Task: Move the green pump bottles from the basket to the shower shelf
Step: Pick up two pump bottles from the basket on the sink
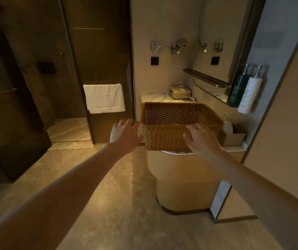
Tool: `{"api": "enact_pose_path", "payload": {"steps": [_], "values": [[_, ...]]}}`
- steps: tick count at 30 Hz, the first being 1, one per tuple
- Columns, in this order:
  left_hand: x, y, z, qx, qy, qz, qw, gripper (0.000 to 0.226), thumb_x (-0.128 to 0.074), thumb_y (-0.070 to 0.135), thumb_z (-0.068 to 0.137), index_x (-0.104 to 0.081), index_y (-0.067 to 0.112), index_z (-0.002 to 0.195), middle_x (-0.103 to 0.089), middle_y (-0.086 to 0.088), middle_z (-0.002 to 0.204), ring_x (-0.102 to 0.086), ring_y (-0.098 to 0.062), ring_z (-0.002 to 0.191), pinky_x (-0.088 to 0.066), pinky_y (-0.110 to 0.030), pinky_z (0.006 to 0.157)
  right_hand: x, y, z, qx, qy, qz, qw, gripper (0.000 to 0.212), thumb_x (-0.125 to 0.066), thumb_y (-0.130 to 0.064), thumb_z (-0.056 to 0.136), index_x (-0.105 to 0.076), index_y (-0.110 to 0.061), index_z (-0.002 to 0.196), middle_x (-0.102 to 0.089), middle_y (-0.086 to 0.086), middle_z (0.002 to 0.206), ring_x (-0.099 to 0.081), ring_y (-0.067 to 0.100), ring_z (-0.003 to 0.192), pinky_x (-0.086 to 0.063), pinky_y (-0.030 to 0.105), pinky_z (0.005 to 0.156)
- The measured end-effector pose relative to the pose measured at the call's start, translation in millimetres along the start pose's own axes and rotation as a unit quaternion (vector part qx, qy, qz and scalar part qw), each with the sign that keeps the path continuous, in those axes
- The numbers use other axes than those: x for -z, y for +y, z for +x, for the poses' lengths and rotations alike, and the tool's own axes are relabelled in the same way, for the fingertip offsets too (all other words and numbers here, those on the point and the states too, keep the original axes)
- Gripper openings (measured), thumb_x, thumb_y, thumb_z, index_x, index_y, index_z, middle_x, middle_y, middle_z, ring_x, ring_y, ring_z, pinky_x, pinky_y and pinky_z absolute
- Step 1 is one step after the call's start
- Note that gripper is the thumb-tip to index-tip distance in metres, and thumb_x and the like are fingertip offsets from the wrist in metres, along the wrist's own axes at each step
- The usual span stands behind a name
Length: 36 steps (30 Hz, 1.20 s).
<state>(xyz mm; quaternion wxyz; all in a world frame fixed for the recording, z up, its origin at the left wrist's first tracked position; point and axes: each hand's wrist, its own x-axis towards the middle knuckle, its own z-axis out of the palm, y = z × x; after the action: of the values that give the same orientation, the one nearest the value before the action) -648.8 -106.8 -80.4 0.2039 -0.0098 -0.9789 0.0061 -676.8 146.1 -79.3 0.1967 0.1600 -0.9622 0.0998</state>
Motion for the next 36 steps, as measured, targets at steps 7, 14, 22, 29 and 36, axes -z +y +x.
{"api": "enact_pose_path", "payload": {"steps": [7, 14, 22, 29, 36], "values": [[-61.2, -20.0, 100.9, -0.048, -0.016, -0.065, 0.997, 0.044, -0.044, 0.047, 0.09, -0.048, 0.024, 0.128, -0.049, 0.0, 0.136, -0.042, -0.024, 0.126, -0.035, -0.04, 0.101, -58.6, 25.9, 82.7, -0.034, -0.011, -0.021, 0.999, 0.04, -0.041, -0.034, 0.096, -0.052, -0.013, 0.128, -0.057, 0.007, 0.123, -0.047, 0.024, 0.12, -0.039, 0.041, 0.102], [-119.5, -24.1, 226.8, -0.087, -0.031, -0.059, 0.994, 0.045, -0.042, 0.042, 0.092, -0.044, 0.021, 0.131, -0.047, -0.003, 0.138, -0.039, -0.024, 0.128, -0.033, -0.043, 0.104, -110.1, 73.9, 196.7, -0.072, -0.012, -0.041, 0.997, 0.044, -0.04, -0.038, 0.096, -0.048, -0.013, 0.132, -0.054, 0.008, 0.131, -0.042, 0.025, 0.128, -0.032, 0.044, 0.109], [-179.1, -16.6, 358.2, -0.139, -0.059, -0.041, 0.988, 0.053, -0.038, 0.044, 0.093, -0.036, 0.018, 0.139, -0.043, -0.006, 0.142, -0.038, -0.025, 0.13, -0.033, -0.042, 0.107, -169.9, 117.9, 288.2, -0.157, -0.095, 0.005, 0.983, 0.049, -0.037, -0.041, 0.097, -0.039, -0.017, 0.139, -0.038, 0.009, 0.147, -0.031, 0.026, 0.138, -0.026, 0.046, 0.112], [-249.0, 36.3, 432.6, -0.25, -0.11, -0.056, 0.96, 0.056, -0.04, 0.045, 0.092, -0.034, 0.018, 0.141, -0.039, -0.008, 0.146, -0.034, -0.027, 0.133, -0.03, -0.042, 0.109, -189.3, 136.7, 314.8, -0.246, -0.106, 0.004, 0.963, 0.051, -0.038, -0.04, 0.097, -0.036, -0.017, 0.142, -0.036, 0.009, 0.149, -0.026, 0.026, 0.14, -0.022, 0.047, 0.116], [-323.5, 76.4, 465.2, -0.375, -0.214, -0.088, 0.898, 0.063, -0.045, 0.05, 0.089, -0.03, 0.019, 0.142, -0.039, -0.01, 0.145, -0.041, -0.028, 0.128, -0.042, -0.044, 0.1, -199.8, 116.1, 314.7, -0.377, -0.061, -0.017, 0.924, 0.047, -0.04, -0.038, 0.096, -0.043, -0.014, 0.136, -0.046, 0.011, 0.138, -0.038, 0.027, 0.13, -0.031, 0.045, 0.11]]}}
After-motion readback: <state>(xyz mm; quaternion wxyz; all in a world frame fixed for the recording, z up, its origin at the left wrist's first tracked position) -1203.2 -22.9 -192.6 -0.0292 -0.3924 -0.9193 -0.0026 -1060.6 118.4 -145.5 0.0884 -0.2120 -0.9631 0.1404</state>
